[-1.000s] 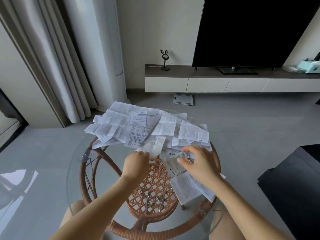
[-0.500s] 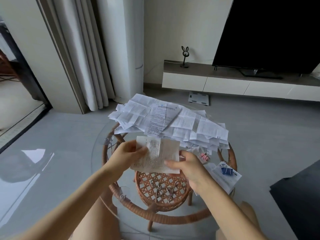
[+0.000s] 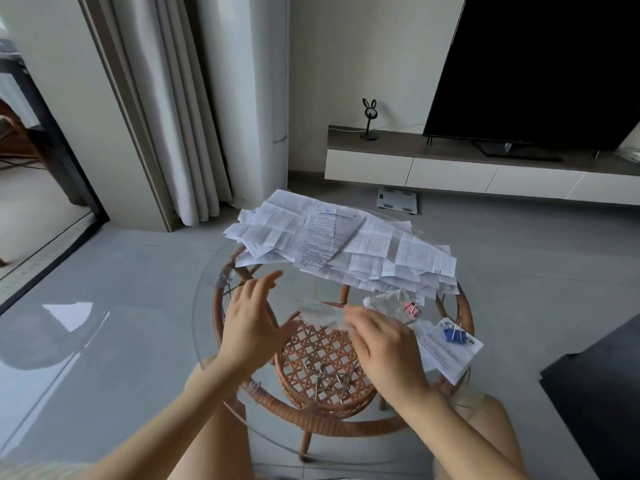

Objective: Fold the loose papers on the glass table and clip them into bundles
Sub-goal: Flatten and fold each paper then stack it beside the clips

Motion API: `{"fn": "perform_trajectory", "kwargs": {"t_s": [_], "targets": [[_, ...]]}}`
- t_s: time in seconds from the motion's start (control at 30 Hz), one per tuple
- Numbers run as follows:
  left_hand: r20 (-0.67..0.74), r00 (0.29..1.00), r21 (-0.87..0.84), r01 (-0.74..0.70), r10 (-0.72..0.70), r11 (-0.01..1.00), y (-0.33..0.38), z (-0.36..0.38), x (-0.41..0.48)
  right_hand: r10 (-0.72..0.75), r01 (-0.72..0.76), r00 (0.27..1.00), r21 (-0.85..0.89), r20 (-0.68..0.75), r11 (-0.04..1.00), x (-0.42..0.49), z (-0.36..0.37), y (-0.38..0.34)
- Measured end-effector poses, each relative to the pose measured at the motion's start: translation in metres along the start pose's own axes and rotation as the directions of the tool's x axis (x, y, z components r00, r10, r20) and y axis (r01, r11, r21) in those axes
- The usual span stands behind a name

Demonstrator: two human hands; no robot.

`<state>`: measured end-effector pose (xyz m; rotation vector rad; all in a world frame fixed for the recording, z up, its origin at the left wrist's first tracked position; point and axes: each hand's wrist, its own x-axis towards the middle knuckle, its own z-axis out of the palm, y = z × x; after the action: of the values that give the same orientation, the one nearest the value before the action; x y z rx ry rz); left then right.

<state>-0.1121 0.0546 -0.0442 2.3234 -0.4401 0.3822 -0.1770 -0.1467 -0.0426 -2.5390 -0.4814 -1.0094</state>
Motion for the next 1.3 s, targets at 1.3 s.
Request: {"fn": "perform_trajectory", "kwargs": {"t_s": [1.3], "targets": [[0.086, 0.996, 0.386, -0.043, 0.011, 0.921, -0.019, 0.034, -0.070, 0.513, -0.501, 0.832, -0.115, 0.209, 0.858, -0.048, 0.028, -0.033]]}}
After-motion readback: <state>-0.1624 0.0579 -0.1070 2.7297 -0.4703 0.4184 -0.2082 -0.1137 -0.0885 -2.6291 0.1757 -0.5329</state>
